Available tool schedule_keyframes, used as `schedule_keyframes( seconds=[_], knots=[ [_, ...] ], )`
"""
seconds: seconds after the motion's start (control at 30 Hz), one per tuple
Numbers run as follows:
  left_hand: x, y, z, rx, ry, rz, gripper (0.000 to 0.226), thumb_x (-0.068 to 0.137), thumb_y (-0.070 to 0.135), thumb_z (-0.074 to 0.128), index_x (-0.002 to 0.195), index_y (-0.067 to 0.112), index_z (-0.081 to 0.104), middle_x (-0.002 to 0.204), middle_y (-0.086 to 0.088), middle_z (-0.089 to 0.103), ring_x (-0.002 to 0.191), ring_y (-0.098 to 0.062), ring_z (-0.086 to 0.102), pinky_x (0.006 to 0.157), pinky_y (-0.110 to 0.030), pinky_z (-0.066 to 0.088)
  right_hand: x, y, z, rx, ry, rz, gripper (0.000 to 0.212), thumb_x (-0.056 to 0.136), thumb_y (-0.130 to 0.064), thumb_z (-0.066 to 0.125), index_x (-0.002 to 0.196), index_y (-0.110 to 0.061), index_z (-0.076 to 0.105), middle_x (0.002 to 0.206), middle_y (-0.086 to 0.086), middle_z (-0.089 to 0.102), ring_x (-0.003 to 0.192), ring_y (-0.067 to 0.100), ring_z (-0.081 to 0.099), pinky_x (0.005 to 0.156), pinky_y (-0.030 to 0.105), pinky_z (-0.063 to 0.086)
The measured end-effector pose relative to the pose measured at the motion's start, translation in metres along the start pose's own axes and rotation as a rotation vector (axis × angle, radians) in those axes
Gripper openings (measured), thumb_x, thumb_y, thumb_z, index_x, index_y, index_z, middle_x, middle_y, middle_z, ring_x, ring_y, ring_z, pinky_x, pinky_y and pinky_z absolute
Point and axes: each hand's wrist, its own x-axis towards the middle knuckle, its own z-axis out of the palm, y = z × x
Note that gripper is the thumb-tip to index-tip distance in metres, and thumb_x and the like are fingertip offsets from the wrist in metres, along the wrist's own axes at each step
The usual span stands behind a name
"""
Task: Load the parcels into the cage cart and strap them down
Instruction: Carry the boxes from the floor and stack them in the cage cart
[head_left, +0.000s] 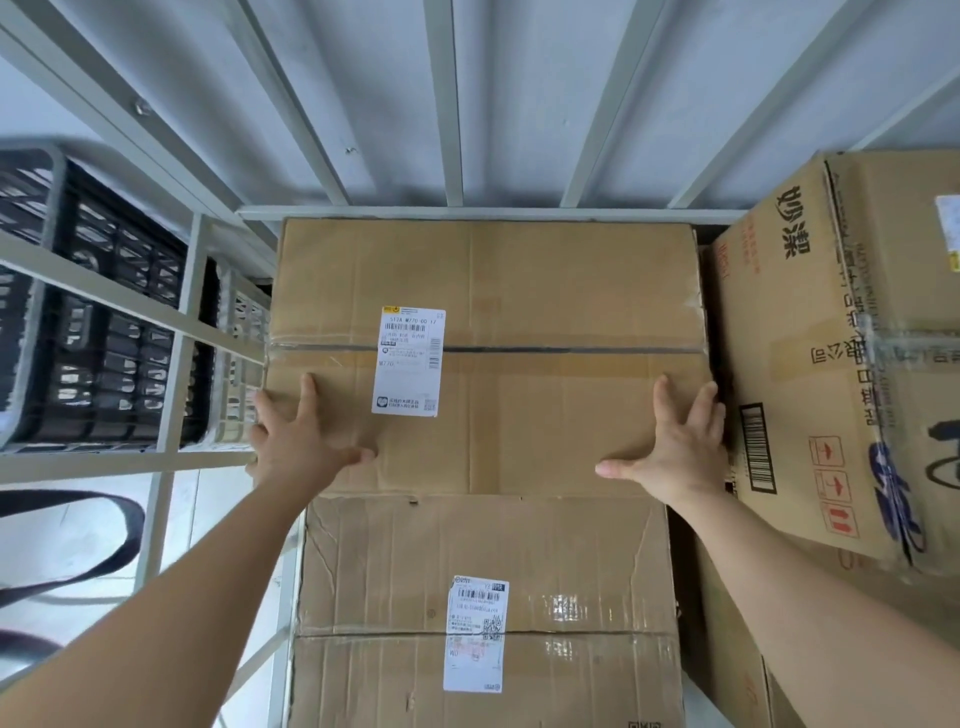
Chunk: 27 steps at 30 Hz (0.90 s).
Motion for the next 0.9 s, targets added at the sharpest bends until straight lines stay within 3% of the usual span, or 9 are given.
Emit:
schedule_keyframes(
  seconds=[0.1, 0.23, 0.37, 0.47, 0.57, 0.8, 0.9],
  knots=[
    [-0.001, 0.001, -0.005, 0.028, -0.038, 0.003, 0.125, 0.061, 0.058, 0.082, 0.150, 0.043, -0.004, 0.156, -0.008, -0.022, 0.144, -0.039, 0.004, 0.108, -0.063, 0.028, -0.002, -0.003, -0.005, -0.050, -0.037, 0.018, 0.137, 0.058, -0.067, 0.080, 0.152, -0.033, -0.013, 0.157, 0.016, -0.025, 0.148, 0.036, -0.012, 0.116, 0.050, 0.020],
    [-0.025, 0.010, -0.014, 0.219, -0.011, 0.095, 0.105, 0.071, 0.054, 0.077, 0.151, 0.031, 0.012, 0.159, -0.010, -0.016, 0.147, -0.034, -0.008, 0.113, -0.061, 0.013, -0.014, -0.010, -0.015, -0.117, 0.015, -0.073, 0.112, 0.072, -0.056, 0.076, 0.155, -0.024, 0.008, 0.162, 0.015, -0.004, 0.149, 0.033, -0.005, 0.120, 0.043, 0.014],
    [-0.067, 0.016, -0.022, 0.351, 0.052, 0.276, 0.080, 0.082, 0.049, 0.068, 0.145, 0.019, 0.029, 0.158, -0.005, 0.014, 0.146, -0.027, 0.007, 0.116, -0.044, 0.016, -0.048, -0.014, -0.023, -0.122, 0.035, -0.190, 0.086, 0.082, -0.050, 0.069, 0.150, -0.021, 0.026, 0.161, 0.008, 0.016, 0.150, 0.027, 0.005, 0.119, 0.039, 0.020],
    [-0.099, 0.021, -0.038, 0.372, 0.105, 0.351, 0.058, 0.085, 0.043, 0.066, 0.132, 0.018, 0.043, 0.142, 0.002, 0.041, 0.138, -0.020, 0.029, 0.108, -0.037, 0.028, -0.080, -0.012, -0.036, -0.100, 0.038, -0.230, 0.077, 0.085, -0.047, 0.067, 0.148, -0.020, 0.033, 0.155, 0.006, 0.032, 0.147, 0.026, 0.018, 0.116, 0.037, 0.023],
    [-0.131, 0.030, -0.057, 0.360, 0.120, 0.380, 0.050, 0.086, 0.040, 0.065, 0.128, 0.019, 0.048, 0.133, 0.003, 0.051, 0.126, -0.019, 0.043, 0.100, -0.035, 0.040, -0.114, -0.007, -0.057, -0.076, 0.084, -0.277, 0.066, 0.086, -0.046, 0.066, 0.142, -0.019, 0.042, 0.141, 0.003, 0.047, 0.137, 0.023, 0.034, 0.110, 0.034, 0.031],
    [-0.223, 0.060, -0.116, 0.374, 0.234, 0.541, 0.043, 0.089, 0.031, 0.063, 0.128, 0.021, 0.048, 0.129, 0.007, 0.052, 0.120, -0.015, 0.048, 0.087, -0.030, 0.043, -0.197, 0.012, -0.125, -0.052, 0.195, -0.384, 0.056, 0.087, -0.046, 0.064, 0.135, -0.022, 0.049, 0.133, -0.001, 0.053, 0.127, 0.022, 0.044, 0.106, 0.033, 0.036],
    [-0.262, 0.067, -0.141, 0.381, 0.288, 0.619, 0.030, 0.089, 0.025, 0.061, 0.116, 0.020, 0.050, 0.120, 0.007, 0.054, 0.111, -0.017, 0.051, 0.072, -0.027, 0.039, -0.236, 0.025, -0.155, -0.031, 0.291, -0.412, 0.055, 0.087, -0.047, 0.062, 0.134, -0.021, 0.048, 0.133, -0.001, 0.053, 0.127, 0.021, 0.044, 0.105, 0.033, 0.036]
  ],
)
